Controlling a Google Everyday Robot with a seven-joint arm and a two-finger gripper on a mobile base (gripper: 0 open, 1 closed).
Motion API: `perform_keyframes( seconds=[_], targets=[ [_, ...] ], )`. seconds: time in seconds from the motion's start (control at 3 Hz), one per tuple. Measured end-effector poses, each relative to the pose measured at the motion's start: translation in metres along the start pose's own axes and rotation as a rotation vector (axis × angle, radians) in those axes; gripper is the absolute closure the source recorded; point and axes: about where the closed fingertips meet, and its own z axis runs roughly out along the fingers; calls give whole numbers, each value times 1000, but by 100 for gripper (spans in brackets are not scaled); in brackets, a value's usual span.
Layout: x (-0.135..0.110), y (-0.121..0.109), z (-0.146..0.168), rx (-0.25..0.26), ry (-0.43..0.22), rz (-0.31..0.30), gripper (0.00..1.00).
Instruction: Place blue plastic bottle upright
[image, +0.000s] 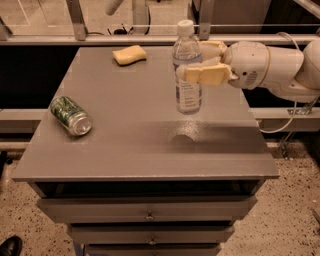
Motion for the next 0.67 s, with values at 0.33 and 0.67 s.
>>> perform_keyframes(
  seconds=[0.33,0.67],
  targets=[
    [9,3,-4,-5,-101,8,100],
    [25,4,-9,1,-132,23,98]
  ],
)
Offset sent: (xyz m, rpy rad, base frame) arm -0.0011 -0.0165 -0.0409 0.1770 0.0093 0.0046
